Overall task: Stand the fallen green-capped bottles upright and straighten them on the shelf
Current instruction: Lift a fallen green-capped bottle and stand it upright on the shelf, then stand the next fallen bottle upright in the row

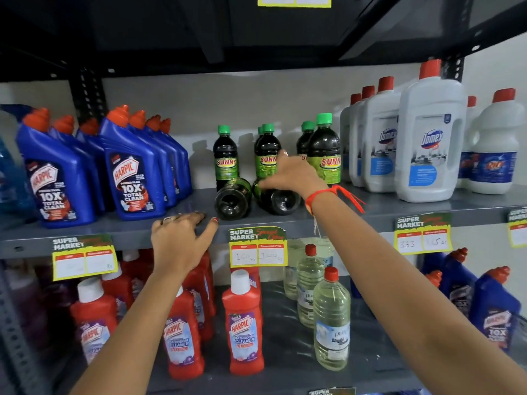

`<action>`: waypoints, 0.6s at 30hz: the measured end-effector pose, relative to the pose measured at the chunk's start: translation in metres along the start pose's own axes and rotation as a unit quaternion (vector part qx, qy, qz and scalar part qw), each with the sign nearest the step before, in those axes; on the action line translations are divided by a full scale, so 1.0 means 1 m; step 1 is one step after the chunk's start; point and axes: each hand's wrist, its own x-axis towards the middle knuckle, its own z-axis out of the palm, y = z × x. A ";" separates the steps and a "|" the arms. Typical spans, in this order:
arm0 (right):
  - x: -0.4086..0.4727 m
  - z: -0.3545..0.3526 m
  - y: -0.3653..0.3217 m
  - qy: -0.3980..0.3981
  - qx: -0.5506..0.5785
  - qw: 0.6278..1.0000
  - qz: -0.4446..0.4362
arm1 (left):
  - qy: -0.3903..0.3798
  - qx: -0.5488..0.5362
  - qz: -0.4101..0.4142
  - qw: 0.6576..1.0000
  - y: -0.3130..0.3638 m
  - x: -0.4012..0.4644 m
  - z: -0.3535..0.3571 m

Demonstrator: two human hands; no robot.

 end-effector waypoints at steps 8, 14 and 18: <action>0.019 0.007 -0.011 -0.105 -0.113 0.984 0.090 | -0.004 -0.008 0.003 1.000 -0.003 0.001 0.001; 0.014 0.009 -0.007 -0.031 -0.051 0.993 0.101 | -0.005 -0.007 0.009 1.000 -0.002 0.000 0.000; 0.013 0.000 -0.001 0.062 0.067 0.992 0.089 | -0.005 -0.008 0.007 1.000 -0.003 0.001 0.001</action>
